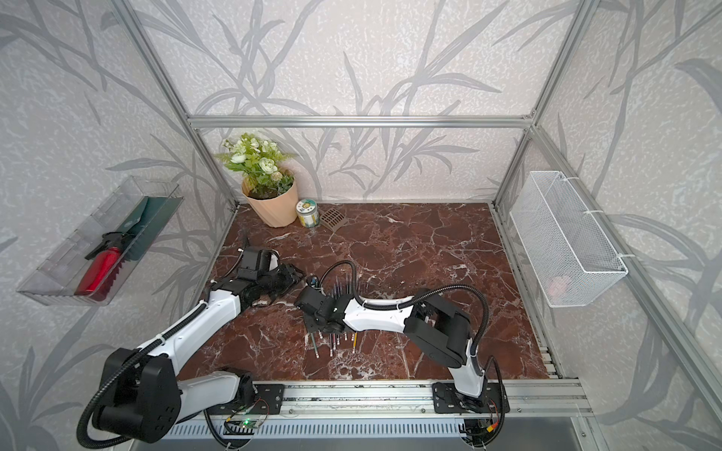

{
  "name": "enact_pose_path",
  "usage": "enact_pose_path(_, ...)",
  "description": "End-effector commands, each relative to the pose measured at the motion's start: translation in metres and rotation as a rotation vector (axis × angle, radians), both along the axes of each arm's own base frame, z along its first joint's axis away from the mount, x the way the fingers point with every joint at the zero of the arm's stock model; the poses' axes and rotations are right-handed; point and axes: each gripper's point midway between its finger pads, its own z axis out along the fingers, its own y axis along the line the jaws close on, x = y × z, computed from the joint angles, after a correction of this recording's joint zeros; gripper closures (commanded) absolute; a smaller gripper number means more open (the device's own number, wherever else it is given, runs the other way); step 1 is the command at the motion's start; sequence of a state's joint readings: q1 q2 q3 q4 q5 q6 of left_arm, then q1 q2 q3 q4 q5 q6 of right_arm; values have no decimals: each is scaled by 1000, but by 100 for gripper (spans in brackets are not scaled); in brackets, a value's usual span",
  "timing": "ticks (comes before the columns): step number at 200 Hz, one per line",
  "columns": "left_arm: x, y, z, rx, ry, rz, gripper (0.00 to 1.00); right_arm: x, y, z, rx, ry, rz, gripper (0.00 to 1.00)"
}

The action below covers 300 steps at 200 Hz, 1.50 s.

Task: Remove the protective cover of the pencils
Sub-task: Remove the protective sleeve from the pencil.

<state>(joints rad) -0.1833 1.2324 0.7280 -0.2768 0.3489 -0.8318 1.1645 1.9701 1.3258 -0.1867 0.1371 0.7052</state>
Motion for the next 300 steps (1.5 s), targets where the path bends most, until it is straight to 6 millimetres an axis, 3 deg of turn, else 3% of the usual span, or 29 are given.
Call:
enact_pose_path(1, 1, 4, -4, 24, 7, 19, 52, -1, 5, 21, 52, -30, 21, 99)
enact_pose_path(36, -1, 13, -5, 79, 11, 42, 52, -1, 5, 25, 55, -42, 22, 99)
enact_pose_path(87, 1, 5, -10, 52, 18, 28, 55, -5, 12, 38, 99, -66, 54, 99)
enact_pose_path(150, 2, 0, -16, 42, 36, 18, 77, -6, 13, 38, 98, -66, 59, 99)
enact_pose_path(211, 3, 3, -16, 65, 30, 21, 91, -11, 12, 37, 106, -69, 80, 99)
enact_pose_path(300, 7, 6, -11, 93, 24, 19, 93, -28, 12, 34, 125, -95, 160, 99)
